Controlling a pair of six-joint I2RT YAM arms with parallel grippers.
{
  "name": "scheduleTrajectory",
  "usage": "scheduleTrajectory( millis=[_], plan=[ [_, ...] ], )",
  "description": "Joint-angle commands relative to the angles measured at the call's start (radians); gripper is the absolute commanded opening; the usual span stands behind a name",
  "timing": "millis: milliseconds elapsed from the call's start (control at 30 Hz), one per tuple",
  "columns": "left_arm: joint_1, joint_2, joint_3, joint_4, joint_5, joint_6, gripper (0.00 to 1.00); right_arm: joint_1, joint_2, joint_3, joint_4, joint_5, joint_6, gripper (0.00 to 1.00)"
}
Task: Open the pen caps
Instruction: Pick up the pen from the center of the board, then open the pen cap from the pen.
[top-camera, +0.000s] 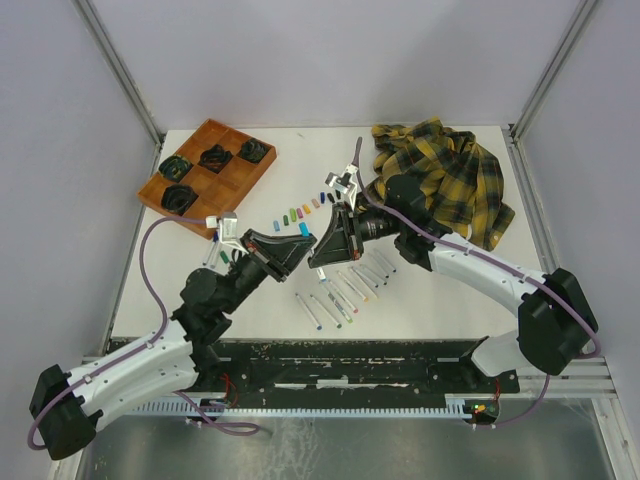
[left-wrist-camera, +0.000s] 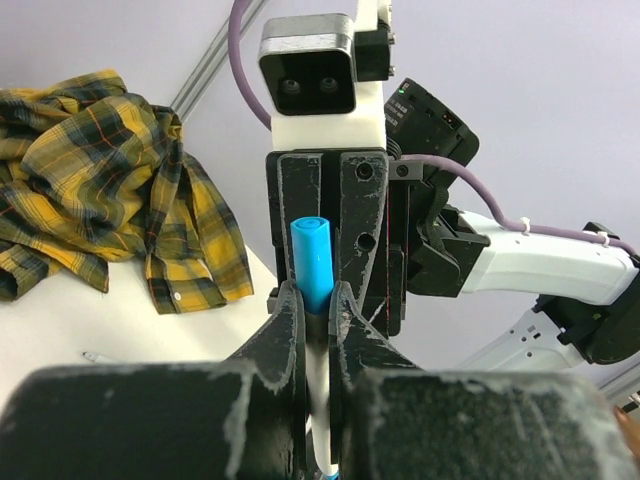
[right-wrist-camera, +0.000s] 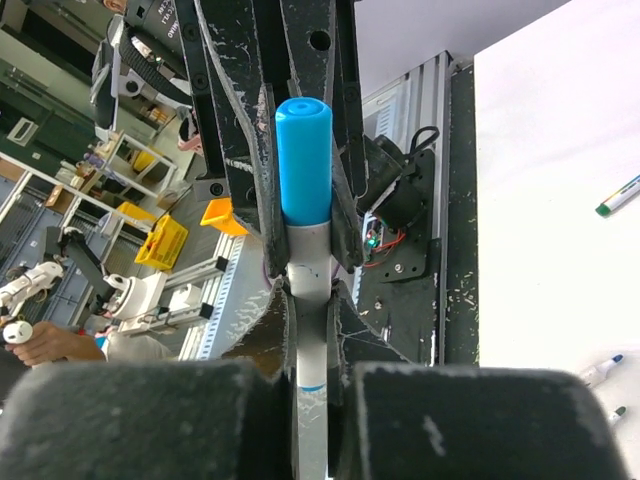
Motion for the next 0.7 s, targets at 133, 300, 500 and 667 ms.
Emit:
scheduleTrajectory(
  millis=[133, 300, 500, 667],
  plan=[
    [0.001, -0.015, 0.007, 0.018, -0.035, 0.025, 0.3, 0.015, -0.008, 0.038, -0.095, -0.007, -0.059, 0.0],
    [0.026, -0.043, 0.056, -0.074, -0.018, 0.021, 0.55, 0.014, -0.005, 0.062, -0.183, -0.02, -0.125, 0.0],
    [0.106, -0.014, 0.101, -0.102, 0.127, -0.057, 0.55, 0.015, -0.007, 0.07, -0.194, -0.038, -0.139, 0.0],
    [0.156, 0.005, 0.099, -0.06, 0.227, -0.105, 0.45, 0.015, -0.008, 0.077, -0.22, -0.044, -0.159, 0.0]
  ],
)
